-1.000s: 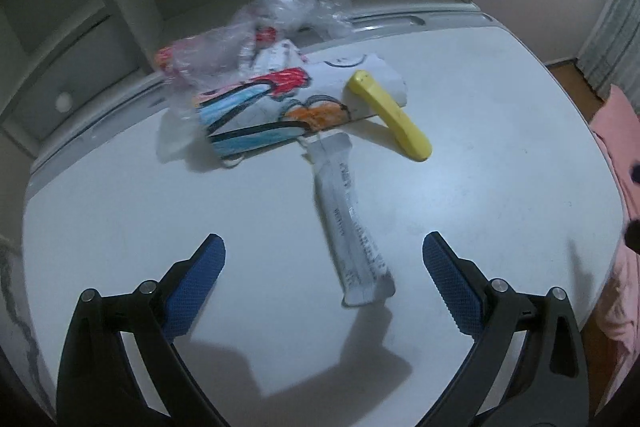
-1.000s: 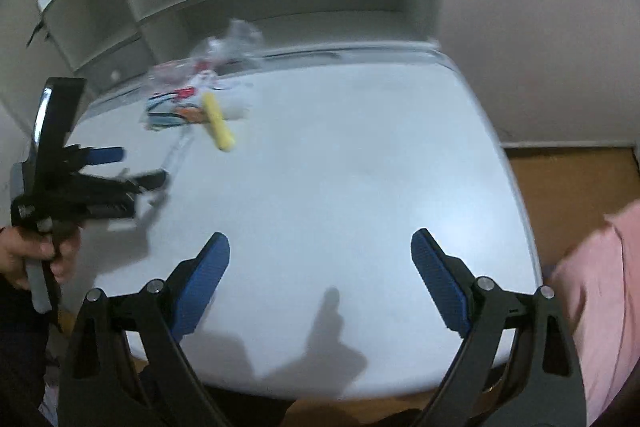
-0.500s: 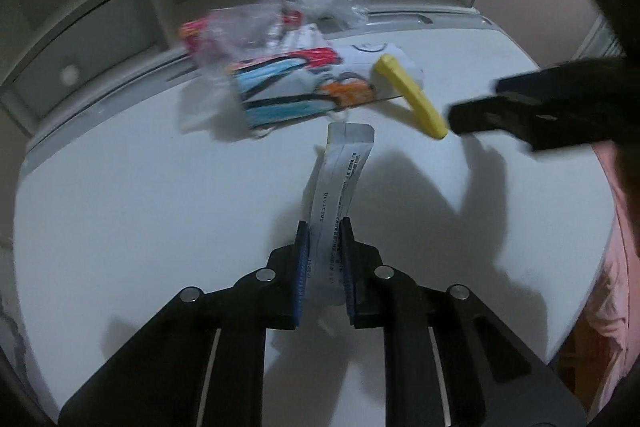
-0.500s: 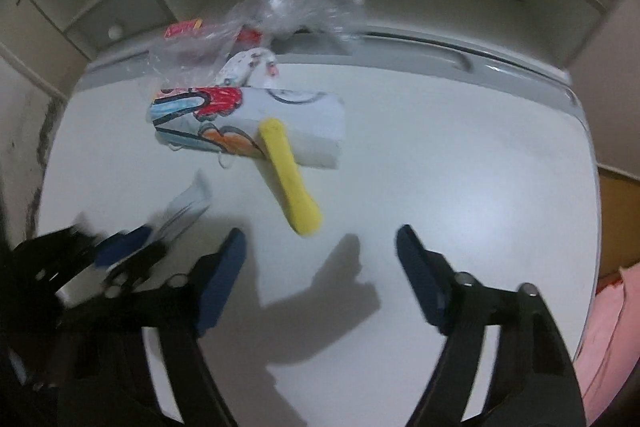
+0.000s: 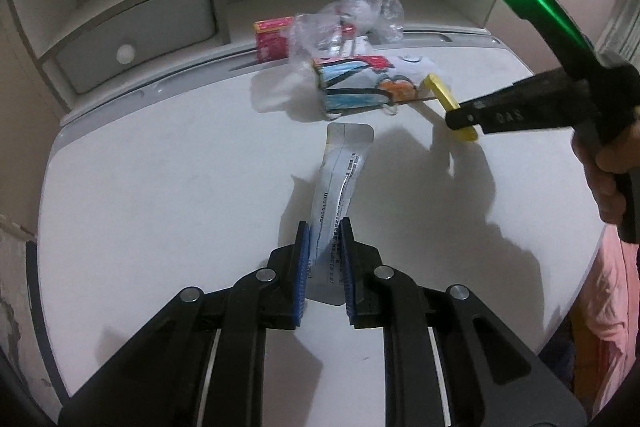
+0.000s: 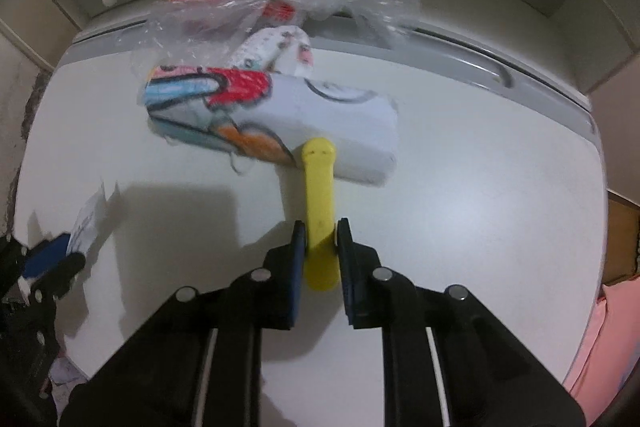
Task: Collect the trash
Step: 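Carry the paper strip and yellow stick over the black bin and open both tools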
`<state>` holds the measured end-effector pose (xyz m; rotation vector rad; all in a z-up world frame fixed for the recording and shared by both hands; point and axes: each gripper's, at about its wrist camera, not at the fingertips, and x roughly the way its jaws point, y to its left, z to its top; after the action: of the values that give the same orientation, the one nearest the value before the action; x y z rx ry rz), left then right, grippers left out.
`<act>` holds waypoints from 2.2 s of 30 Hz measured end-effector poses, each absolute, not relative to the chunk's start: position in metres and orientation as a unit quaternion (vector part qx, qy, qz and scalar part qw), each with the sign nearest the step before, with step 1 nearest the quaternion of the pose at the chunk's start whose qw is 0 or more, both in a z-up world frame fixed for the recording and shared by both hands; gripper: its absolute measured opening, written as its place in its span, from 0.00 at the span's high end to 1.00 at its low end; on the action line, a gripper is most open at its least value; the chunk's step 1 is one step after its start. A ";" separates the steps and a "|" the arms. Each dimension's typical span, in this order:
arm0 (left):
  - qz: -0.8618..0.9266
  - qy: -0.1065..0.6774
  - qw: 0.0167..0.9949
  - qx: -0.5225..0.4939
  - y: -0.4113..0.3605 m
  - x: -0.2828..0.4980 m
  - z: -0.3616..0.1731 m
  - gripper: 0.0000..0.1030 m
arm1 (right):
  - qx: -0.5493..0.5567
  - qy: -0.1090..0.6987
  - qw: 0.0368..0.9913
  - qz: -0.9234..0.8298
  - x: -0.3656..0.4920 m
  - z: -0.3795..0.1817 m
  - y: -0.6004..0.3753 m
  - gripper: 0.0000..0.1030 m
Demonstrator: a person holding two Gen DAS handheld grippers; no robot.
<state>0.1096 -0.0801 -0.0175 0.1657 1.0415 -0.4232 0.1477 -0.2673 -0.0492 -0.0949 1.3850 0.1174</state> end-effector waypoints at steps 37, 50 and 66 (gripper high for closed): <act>-0.526 0.448 0.673 0.263 -0.580 -0.129 -0.065 0.86 | 0.254 0.591 0.723 -0.251 -0.254 -0.090 -0.713 0.87; -0.517 0.481 0.639 0.303 -0.631 -0.141 -0.127 0.86 | 0.276 0.565 0.726 -0.280 -0.285 -0.132 -0.750 0.15; -0.534 0.497 0.610 0.310 -0.667 -0.157 -0.171 0.78 | 0.335 0.537 0.713 -0.303 -0.319 -0.156 -0.779 0.15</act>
<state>-0.1566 -0.6666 -0.1712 0.7152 1.1480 -1.2336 -0.3186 -0.7791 -0.1560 0.7428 1.1905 -0.6707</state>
